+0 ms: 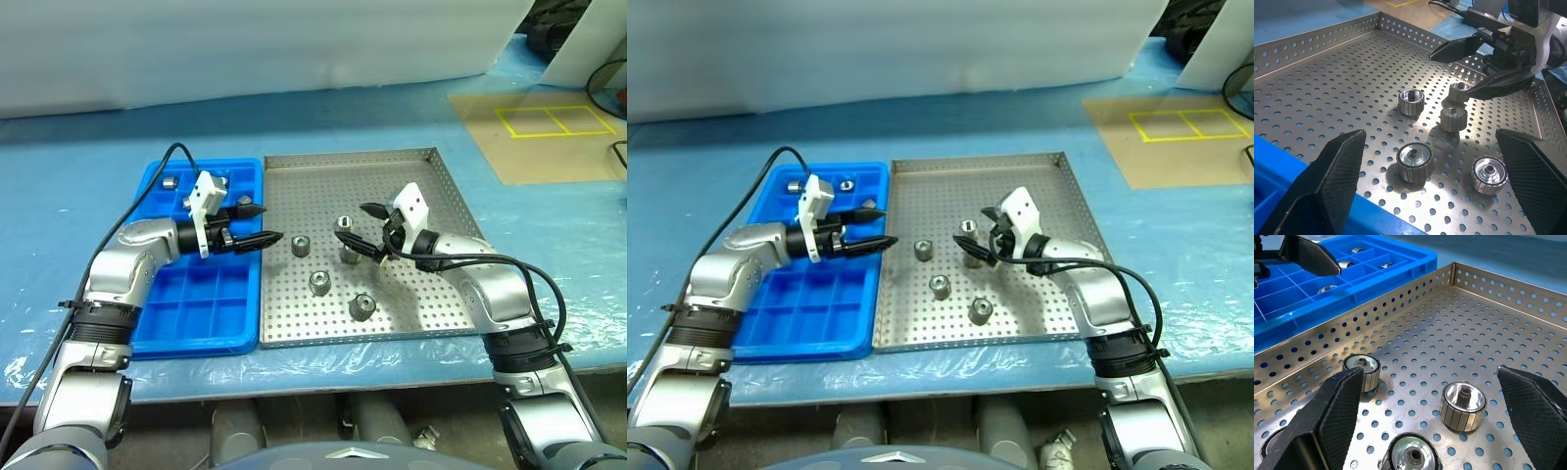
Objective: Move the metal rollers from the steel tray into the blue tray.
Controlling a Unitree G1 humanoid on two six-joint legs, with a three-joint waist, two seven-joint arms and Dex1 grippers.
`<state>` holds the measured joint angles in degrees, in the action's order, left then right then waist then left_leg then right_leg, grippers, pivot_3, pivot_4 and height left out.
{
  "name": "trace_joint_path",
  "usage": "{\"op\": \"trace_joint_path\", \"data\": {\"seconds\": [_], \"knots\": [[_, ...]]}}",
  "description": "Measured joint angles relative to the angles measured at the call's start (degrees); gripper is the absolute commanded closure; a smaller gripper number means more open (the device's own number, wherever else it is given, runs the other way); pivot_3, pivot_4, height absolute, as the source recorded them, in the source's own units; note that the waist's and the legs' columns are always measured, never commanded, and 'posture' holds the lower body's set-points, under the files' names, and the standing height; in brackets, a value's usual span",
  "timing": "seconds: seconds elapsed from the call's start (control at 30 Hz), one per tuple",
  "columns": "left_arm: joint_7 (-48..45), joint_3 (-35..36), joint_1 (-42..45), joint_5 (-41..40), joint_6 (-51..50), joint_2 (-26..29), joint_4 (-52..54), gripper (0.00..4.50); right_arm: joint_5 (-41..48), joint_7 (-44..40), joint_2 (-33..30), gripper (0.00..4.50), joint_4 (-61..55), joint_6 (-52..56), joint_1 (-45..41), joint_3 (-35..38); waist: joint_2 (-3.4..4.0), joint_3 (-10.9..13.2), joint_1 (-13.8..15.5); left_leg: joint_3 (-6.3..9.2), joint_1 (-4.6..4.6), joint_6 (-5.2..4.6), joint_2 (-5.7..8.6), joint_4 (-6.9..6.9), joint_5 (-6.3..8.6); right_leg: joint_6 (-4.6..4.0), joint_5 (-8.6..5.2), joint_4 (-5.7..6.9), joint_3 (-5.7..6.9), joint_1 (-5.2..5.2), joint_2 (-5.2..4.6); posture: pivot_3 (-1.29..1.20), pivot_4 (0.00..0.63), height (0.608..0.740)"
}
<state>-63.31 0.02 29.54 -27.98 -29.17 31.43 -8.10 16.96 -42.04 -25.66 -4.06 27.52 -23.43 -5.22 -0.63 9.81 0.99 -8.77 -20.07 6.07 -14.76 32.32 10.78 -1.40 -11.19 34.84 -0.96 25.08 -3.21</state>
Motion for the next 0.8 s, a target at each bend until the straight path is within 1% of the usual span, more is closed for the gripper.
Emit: {"op": "trace_joint_path", "data": {"seconds": [0.67, 0.73, 0.8], "knots": [[-0.4, 0.0, 0.5, 0.0, -0.1, -0.1, -0.1, 0.0, 0.0, -0.2, 0.0, 0.01, -1.4, 0.3, 0.9, 0.0, 0.0, 0.0, -0.1, 0.0, 0.0, 0.0, 0.0, 0.0, 0.0, 0.0, 0.0, 0.0, 0.0, 0.0, 0.0, -0.23, 0.15, 0.74], [-0.1, 0.0, 2.0, 0.0, 0.2, -1.0, -0.5, 0.0, 0.0, 0.2, -0.2, 0.01, -1.4, 0.5, 1.4, 0.0, 0.0, 0.0, 0.1, 0.01, -0.01, 0.0, 0.01, 0.03, 0.0, 0.0, 0.0, 0.01, 0.01, 0.0, 0.0, -0.24, 0.15, 0.74], [-0.1, 0.1, 5.3, 0.0, 1.1, -2.9, -1.9, 0.0, 0.0, 0.8, -0.3, 0.01, -1.6, 0.7, 1.5, 0.2, 0.0, 0.0, 0.3, 0.01, -0.02, 0.0, 0.03, 0.08, 0.0, 0.0, 0.0, 0.03, 0.01, -0.03, -0.03, -0.25, 0.15, 0.74]]}}
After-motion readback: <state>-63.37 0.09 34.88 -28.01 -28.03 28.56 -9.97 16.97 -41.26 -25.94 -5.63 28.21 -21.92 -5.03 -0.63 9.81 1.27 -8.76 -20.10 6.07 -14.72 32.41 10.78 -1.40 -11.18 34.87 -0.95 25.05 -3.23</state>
